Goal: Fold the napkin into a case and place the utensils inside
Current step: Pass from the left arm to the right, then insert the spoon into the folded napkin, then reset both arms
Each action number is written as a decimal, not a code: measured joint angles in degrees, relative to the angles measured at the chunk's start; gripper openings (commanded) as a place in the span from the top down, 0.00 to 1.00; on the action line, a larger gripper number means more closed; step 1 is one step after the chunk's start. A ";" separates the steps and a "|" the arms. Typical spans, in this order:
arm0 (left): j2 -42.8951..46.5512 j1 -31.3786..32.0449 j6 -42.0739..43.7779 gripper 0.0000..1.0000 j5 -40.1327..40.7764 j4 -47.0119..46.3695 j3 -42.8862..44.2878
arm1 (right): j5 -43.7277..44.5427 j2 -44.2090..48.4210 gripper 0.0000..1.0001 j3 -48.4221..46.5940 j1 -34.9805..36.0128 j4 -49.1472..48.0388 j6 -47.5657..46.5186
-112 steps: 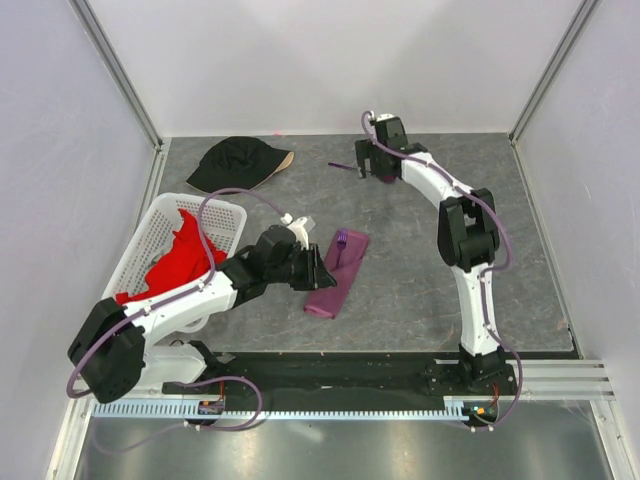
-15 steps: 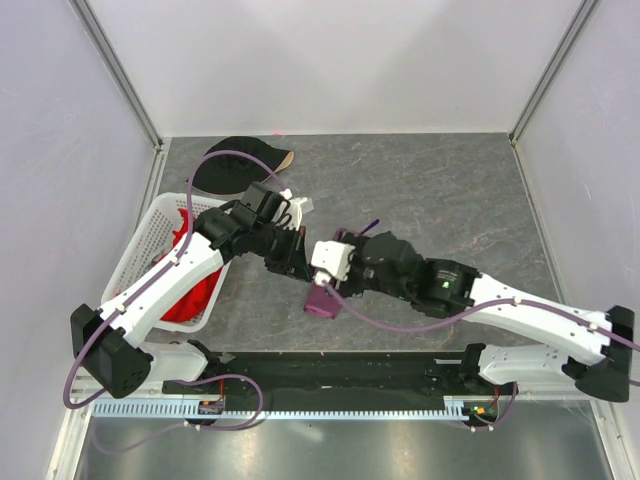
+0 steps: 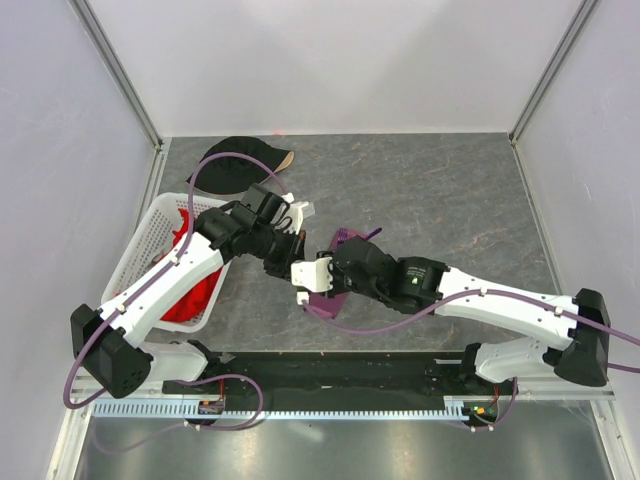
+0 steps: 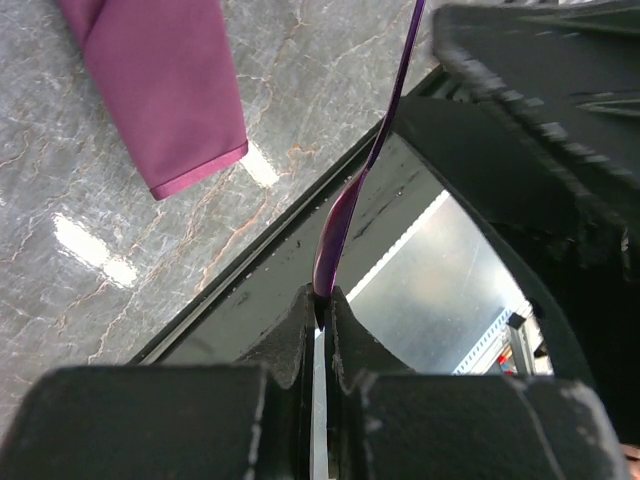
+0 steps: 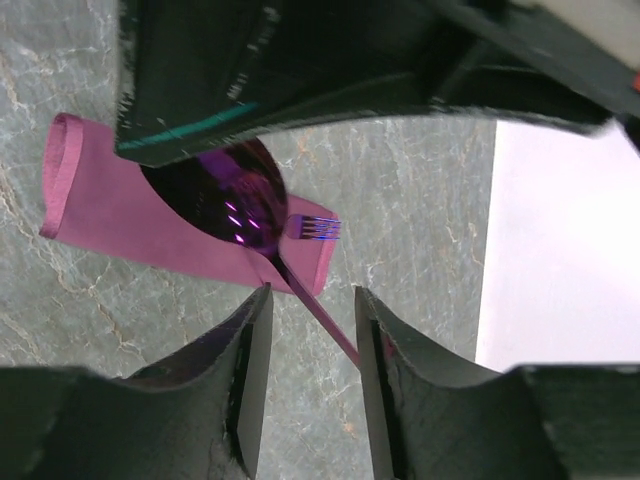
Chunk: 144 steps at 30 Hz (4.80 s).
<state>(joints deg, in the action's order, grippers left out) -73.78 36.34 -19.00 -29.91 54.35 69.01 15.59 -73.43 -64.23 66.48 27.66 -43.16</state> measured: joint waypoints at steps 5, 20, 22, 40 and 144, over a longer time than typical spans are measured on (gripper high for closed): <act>0.00 0.00 0.46 0.98 -0.50 0.00 0.02 | -0.02 -2.23 0.72 -0.02 0.50 0.31 -0.83; 19.17 -14.62 -8.81 0.54 10.82 -11.87 -10.95 | 0.13 -5.66 1.00 2.89 -9.68 -8.31 27.54; 25.44 -14.60 -12.61 0.68 13.79 -15.67 -15.34 | 1.51 -6.16 1.00 3.45 -13.77 -9.16 35.76; 5.70 -0.55 -20.59 0.98 5.86 -43.36 -33.44 | 8.46 -28.17 1.00 -12.15 -32.04 -7.87 79.45; 26.43 14.27 -25.31 0.65 14.82 -46.58 -41.57 | 5.18 5.29 0.02 12.09 -24.09 -5.05 76.74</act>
<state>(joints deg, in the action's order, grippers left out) -47.35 50.61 -44.31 -15.09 7.77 27.44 20.78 -68.14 -52.14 42.39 22.61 33.58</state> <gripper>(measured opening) 0.338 0.979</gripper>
